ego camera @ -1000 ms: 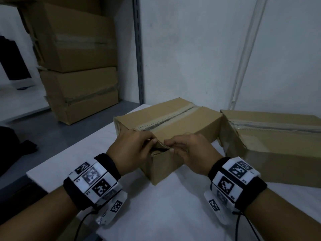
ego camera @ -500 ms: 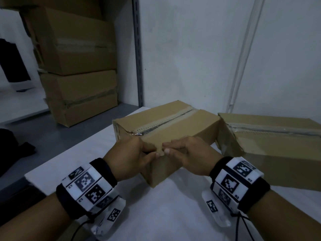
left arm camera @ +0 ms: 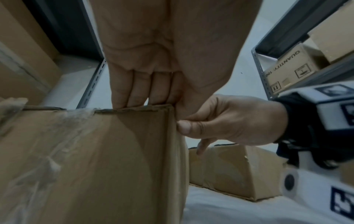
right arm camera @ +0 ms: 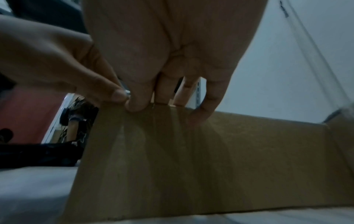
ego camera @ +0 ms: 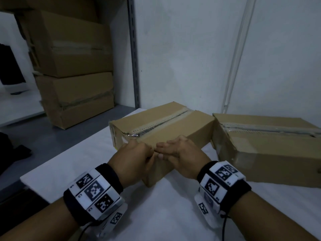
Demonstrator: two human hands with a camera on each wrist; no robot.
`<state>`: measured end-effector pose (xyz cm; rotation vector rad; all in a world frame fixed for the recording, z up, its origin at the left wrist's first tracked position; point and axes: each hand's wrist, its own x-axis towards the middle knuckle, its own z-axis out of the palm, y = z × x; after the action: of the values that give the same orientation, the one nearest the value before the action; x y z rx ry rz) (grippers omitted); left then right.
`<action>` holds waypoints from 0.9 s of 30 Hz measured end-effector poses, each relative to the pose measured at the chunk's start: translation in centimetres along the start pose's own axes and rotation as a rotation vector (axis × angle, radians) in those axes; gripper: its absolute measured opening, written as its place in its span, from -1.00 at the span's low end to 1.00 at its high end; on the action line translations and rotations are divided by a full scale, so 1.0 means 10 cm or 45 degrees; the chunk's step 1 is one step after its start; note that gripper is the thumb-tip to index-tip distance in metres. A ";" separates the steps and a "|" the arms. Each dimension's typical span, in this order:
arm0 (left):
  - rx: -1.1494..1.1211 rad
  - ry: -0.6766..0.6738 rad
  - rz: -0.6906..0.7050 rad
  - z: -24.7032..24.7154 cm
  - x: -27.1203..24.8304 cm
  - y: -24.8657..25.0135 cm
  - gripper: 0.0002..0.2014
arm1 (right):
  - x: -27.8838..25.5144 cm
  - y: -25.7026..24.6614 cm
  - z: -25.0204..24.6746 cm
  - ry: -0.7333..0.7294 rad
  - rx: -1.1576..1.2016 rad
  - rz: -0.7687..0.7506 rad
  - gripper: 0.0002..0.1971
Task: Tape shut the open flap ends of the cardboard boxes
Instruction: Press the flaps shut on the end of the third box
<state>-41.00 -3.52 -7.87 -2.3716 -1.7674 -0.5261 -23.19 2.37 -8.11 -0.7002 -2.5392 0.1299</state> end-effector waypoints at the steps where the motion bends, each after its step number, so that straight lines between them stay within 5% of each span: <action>1: -0.013 -0.006 -0.003 0.00 0.00 0.01 -0.55 | 0.00 0.02 -0.02 -0.014 0.063 0.032 -0.76; 8: -0.120 -0.037 0.019 -0.14 -0.04 0.04 -0.38 | 0.04 0.08 0.01 0.074 0.274 0.102 -0.72; 13: -0.057 -0.065 -0.076 -0.19 -0.03 0.07 -0.61 | -0.03 -0.08 -0.02 0.052 0.170 0.230 -0.61; 17: -0.027 -0.111 -0.055 -0.23 0.05 0.19 -0.75 | -0.13 -0.25 -0.12 -0.185 -0.051 0.334 -0.62; 21: -0.258 -0.079 0.076 -0.20 0.05 0.49 -0.61 | -0.53 -0.22 -0.36 -0.099 0.031 0.566 -0.68; 27: -0.507 -0.100 0.301 0.01 0.12 1.12 -0.69 | -1.44 -0.14 -0.94 -0.211 -0.160 0.825 -0.74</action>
<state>-30.02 -5.77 -6.46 -2.8541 -1.4912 -0.8239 -8.54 -6.50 -5.97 -1.5997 -2.3860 0.2547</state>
